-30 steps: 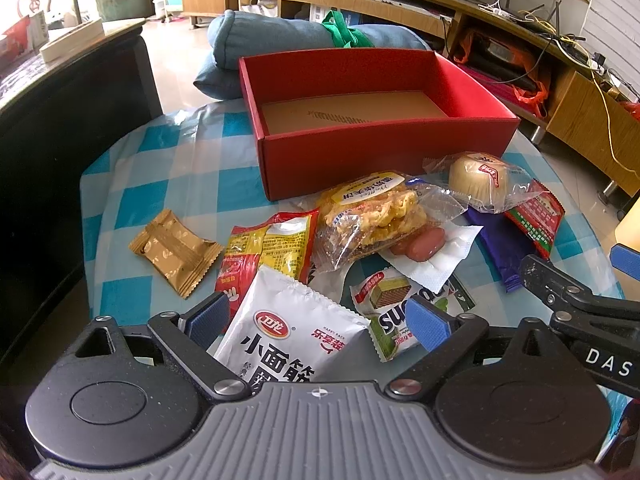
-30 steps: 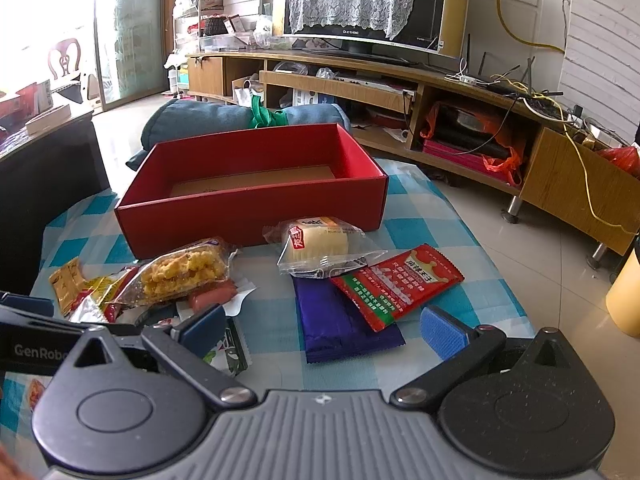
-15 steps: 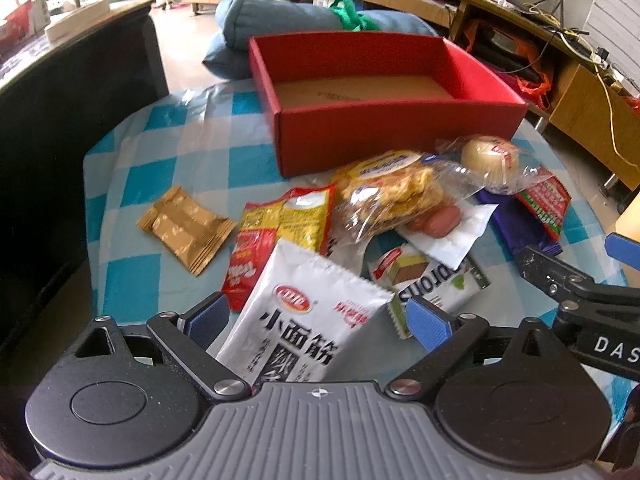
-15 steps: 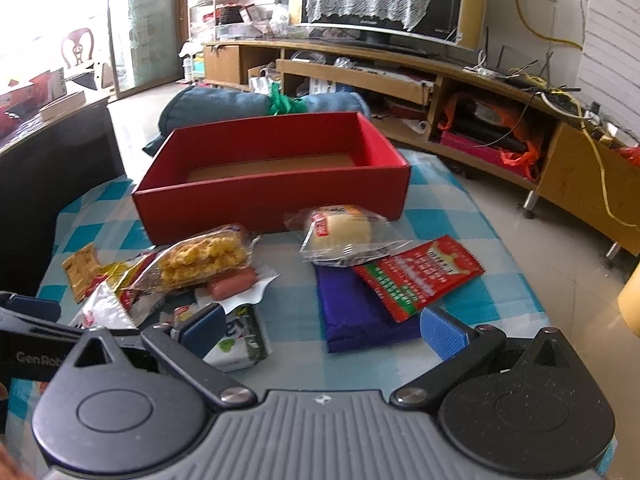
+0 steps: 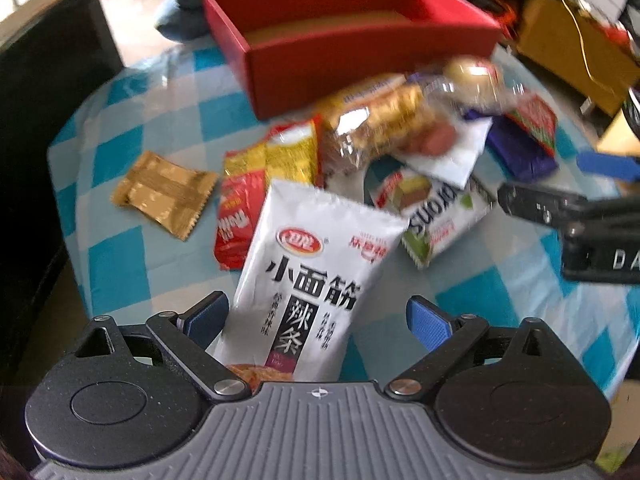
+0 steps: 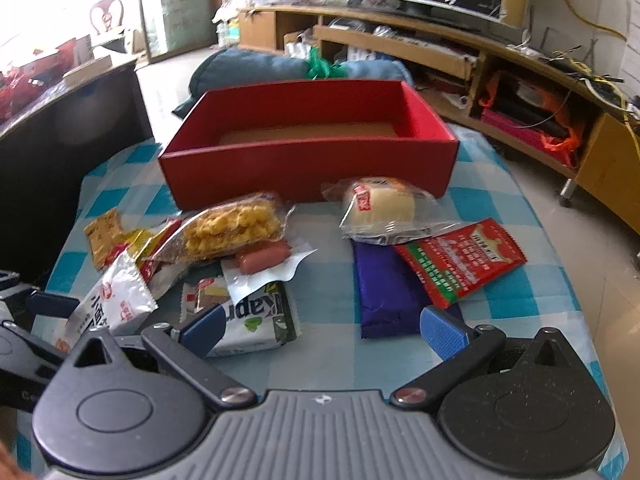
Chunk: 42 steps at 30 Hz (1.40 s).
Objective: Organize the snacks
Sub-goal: 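Grasp the white spicy-strip pack with the left tool while the right tool grasps the Kaprons wafer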
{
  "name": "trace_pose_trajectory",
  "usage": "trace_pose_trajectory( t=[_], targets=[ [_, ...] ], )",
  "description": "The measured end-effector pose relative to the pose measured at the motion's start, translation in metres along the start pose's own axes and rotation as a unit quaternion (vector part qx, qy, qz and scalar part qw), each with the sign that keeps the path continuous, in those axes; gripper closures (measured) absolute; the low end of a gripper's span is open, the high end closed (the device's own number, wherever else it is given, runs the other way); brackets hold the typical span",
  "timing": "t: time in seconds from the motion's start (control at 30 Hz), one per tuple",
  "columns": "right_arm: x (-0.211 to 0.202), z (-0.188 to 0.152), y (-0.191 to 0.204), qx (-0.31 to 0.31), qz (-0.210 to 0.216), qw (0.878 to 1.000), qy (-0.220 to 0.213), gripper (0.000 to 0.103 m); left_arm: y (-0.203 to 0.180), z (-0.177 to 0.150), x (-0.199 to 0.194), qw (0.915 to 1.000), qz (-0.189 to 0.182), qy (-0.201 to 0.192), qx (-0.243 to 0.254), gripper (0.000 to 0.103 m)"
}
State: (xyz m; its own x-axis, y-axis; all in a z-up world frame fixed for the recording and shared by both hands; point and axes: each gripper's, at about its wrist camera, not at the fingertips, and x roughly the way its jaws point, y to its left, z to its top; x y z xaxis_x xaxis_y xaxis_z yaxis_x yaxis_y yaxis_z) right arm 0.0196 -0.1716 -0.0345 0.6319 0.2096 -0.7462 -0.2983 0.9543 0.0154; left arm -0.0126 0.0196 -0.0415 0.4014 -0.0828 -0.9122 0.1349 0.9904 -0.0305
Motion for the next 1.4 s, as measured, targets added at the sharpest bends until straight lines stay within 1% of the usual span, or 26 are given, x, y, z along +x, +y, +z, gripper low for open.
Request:
trace_pose_trajectory(
  t=[0.07,0.1,0.13,0.17,0.23,0.27,0.3,0.33,0.4,0.5,0.53,0.6,0.63,0.7,0.83,0.93,1.03,1.1,1.13,1.17,1.2,1.3,1.33,1.4],
  targets=[
    [0.003,-0.001,0.001,-0.003,0.006,1.000,0.009,0.001,0.004,-0.001,0.012,0.9994,-0.015,0.030,0.001,0.003],
    [0.005,-0.001,0.001,-0.006,0.007,1.000,0.011,0.001,0.003,-0.003,0.012,0.9996,-0.014,0.025,0.007,0.002],
    [0.006,-0.001,0.002,-0.012,0.004,1.000,0.012,0.004,0.002,-0.003,0.013,0.9996,-0.010,0.025,0.012,0.002],
    [0.008,-0.001,0.004,-0.019,0.002,1.000,0.014,0.005,0.000,-0.004,0.013,0.9996,-0.004,0.022,0.018,0.005],
    [0.010,-0.001,0.004,-0.023,0.006,0.999,0.022,0.007,-0.002,-0.004,0.010,0.9995,0.007,0.019,0.024,0.011],
    [0.011,0.000,0.004,-0.024,0.011,0.999,0.025,0.009,-0.002,-0.004,0.008,0.9996,0.006,0.016,0.023,0.019],
    [0.011,0.000,0.005,-0.027,0.015,0.999,0.027,0.010,0.000,-0.003,0.005,0.9998,0.003,0.012,0.017,0.028],
    [0.012,0.000,0.006,-0.030,0.021,0.999,0.029,0.012,0.002,-0.002,0.002,0.9999,-0.001,0.009,0.010,0.031],
    [0.013,0.002,0.010,-0.036,0.040,0.998,0.034,0.014,0.010,0.001,-0.001,0.9997,-0.019,0.008,-0.010,0.041],
    [0.017,0.004,0.017,-0.054,0.062,0.996,0.041,0.015,0.019,0.003,-0.003,0.9987,-0.036,0.009,-0.036,0.047],
    [0.019,0.005,0.021,-0.068,0.070,0.994,0.041,0.016,0.021,0.004,-0.003,0.9985,-0.037,0.008,-0.040,0.047],
    [0.025,0.008,0.029,-0.100,0.074,0.991,0.041,0.017,0.023,0.003,-0.005,0.9981,-0.037,0.009,-0.049,0.049],
    [0.029,0.010,0.034,-0.119,0.081,0.989,0.038,0.017,0.024,0.003,-0.005,0.9979,-0.039,0.009,-0.052,0.049],
    [0.039,0.015,0.043,-0.142,0.102,0.983,0.051,0.017,0.025,0.003,-0.006,0.9974,-0.045,0.011,-0.056,0.050],
    [0.060,0.016,0.057,-0.183,0.120,0.974,0.066,0.015,0.026,0.000,-0.006,0.9966,-0.049,0.015,-0.064,0.049],
    [0.063,0.013,0.055,-0.178,0.116,0.974,0.077,0.015,0.027,-0.001,-0.006,0.9962,-0.051,0.018,-0.068,0.048],
    [0.050,0.001,0.044,-0.169,0.112,0.975,0.091,0.019,0.026,0.000,-0.006,0.9962,-0.052,0.018,-0.068,0.047],
    [0.039,-0.009,0.033,-0.163,0.102,0.976,0.099,0.021,0.025,0.000,-0.005,0.9965,-0.051,0.017,-0.064,0.045],
    [0.034,-0.013,0.026,-0.153,0.097,0.978,0.103,0.025,0.024,0.000,-0.005,0.9968,-0.050,0.017,-0.060,0.044],
    [0.030,-0.017,0.021,-0.143,0.092,0.979,0.110,0.029,0.023,-0.001,-0.005,0.9970,-0.049,0.017,-0.057,0.042],
    [0.026,-0.020,0.014,-0.131,0.087,0.981,0.114,0.030,0.021,-0.002,-0.005,0.9973,-0.048,0.016,-0.053,0.037],
    [0.021,-0.026,0.004,-0.117,0.078,0.983,0.119,0.029,0.014,-0.003,-0.003,0.9978,-0.049,0.016,-0.041,0.028],
    [0.021,-0.026,0.004,-0.116,0.076,0.983,0.118,0.027,0.013,-0.003,-0.002,0.9980,-0.049,0.016,-0.037,0.026],
    [0.025,-0.025,0.007,-0.114,0.074,0.984,0.115,0.019,0.011,-0.004,-0.001,0.9979,-0.052,0.014,-0.035,0.017]
  ],
)
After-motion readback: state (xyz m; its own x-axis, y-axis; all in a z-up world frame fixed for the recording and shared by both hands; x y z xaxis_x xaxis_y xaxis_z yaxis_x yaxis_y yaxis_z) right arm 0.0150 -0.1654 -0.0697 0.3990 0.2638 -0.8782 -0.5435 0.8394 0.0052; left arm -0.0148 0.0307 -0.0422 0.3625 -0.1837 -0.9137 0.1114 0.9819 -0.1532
